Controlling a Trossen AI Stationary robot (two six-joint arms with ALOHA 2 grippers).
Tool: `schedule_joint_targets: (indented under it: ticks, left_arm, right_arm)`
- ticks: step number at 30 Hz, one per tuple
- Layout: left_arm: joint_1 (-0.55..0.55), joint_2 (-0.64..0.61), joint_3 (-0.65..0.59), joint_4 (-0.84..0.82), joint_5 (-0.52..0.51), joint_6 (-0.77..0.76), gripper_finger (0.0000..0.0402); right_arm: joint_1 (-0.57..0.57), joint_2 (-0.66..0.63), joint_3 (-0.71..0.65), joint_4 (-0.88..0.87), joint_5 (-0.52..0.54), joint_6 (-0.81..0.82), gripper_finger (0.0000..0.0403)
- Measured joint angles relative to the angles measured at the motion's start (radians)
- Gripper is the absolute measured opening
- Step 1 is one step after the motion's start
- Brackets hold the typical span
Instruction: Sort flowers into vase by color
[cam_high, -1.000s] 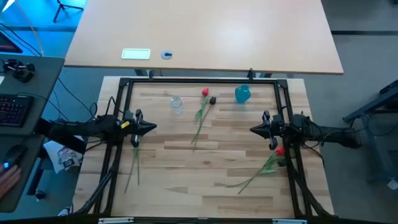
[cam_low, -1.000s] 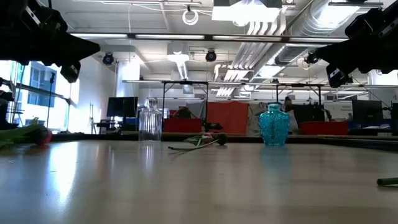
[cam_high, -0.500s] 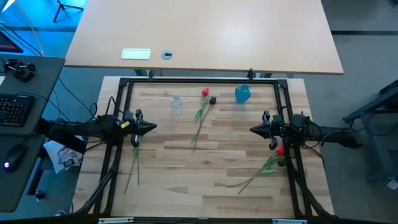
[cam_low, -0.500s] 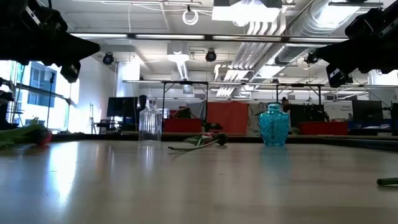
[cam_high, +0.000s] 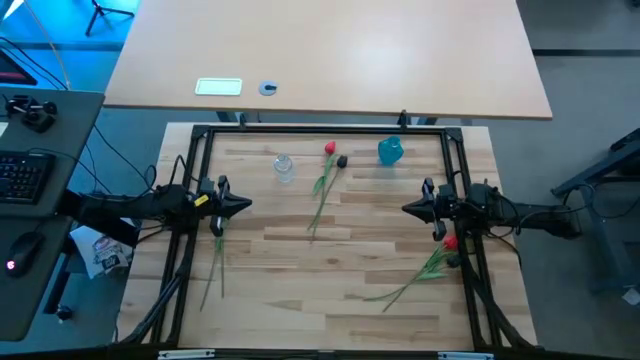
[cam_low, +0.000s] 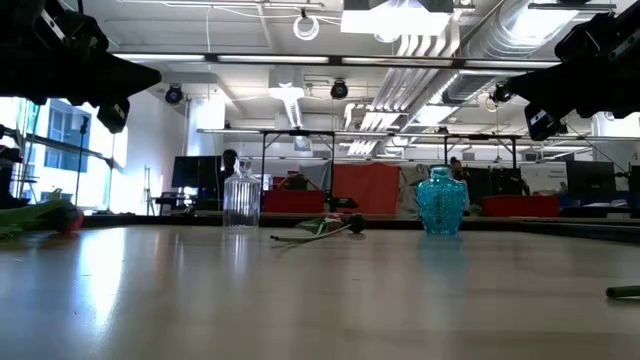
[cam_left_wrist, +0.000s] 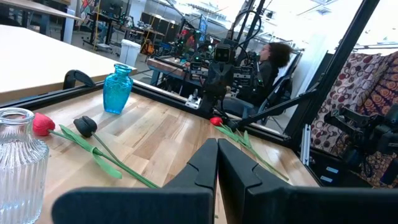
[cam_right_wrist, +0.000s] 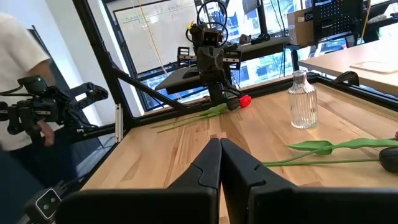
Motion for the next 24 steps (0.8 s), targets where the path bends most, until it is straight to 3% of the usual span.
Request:
schedule_joint_targets:
  ticks: [9,14,17,20,24]
  left_arm:
    - [0.0,0.0,0.0,0.027,0.0,-0.031,0.0]
    - [0.0,0.003,0.0,0.2,-0.012,-0.255,0.0]
    - [0.001,0.039,0.001,0.311,-0.117,-0.415,0.0]
    - [0.001,0.136,0.027,0.396,-0.168,-0.472,0.0006]
    - [0.0,0.382,0.182,0.382,-0.214,-0.337,0.0031]
  right_arm:
    - [0.0,0.0,0.0,0.0,0.0,0.0,0.0]
    - [0.0,0.0,0.0,0.0,0.0,0.0,0.0]
    - [0.0,0.0,0.0,0.0,0.0,0.0,0.0]
    - [0.0,0.0,0.0,0.0,0.0,0.0,0.0]
    - [0.0,0.0,0.0,0.0,0.0,0.0,0.0]
